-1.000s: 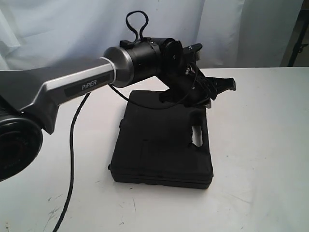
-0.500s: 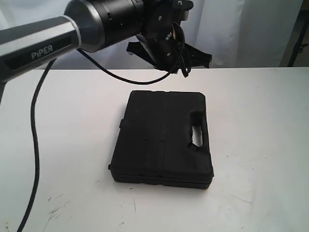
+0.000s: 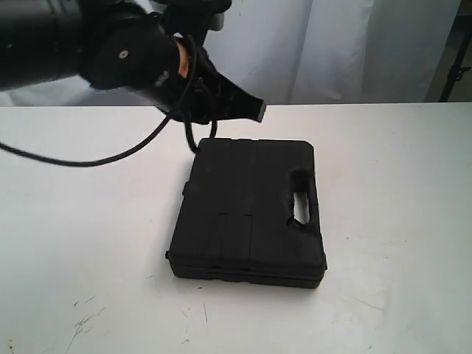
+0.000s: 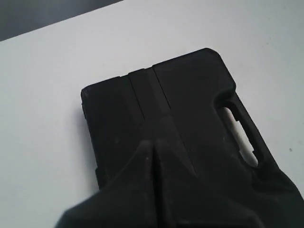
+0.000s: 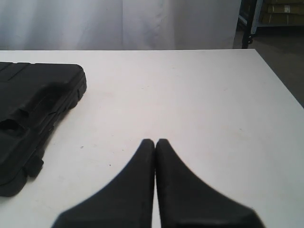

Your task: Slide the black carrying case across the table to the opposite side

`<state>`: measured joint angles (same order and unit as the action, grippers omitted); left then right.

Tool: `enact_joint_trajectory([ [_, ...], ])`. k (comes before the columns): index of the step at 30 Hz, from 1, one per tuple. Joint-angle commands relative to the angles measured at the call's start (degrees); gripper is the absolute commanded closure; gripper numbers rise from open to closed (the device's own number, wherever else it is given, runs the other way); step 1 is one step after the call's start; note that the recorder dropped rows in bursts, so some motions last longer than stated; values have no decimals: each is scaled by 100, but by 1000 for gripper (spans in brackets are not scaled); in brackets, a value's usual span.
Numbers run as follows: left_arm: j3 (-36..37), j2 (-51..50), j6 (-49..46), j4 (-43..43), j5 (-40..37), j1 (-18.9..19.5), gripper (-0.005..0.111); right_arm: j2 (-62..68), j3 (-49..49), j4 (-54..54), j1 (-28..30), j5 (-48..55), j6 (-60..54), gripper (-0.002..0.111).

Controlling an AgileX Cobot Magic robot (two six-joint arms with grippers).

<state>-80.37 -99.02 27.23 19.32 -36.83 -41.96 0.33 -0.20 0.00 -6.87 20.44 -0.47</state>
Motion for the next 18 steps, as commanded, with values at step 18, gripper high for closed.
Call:
enact_joint_trajectory([
  [18,2872,1785,235,447,742,-21,107,-33,20,-55,29,-82,2,108],
])
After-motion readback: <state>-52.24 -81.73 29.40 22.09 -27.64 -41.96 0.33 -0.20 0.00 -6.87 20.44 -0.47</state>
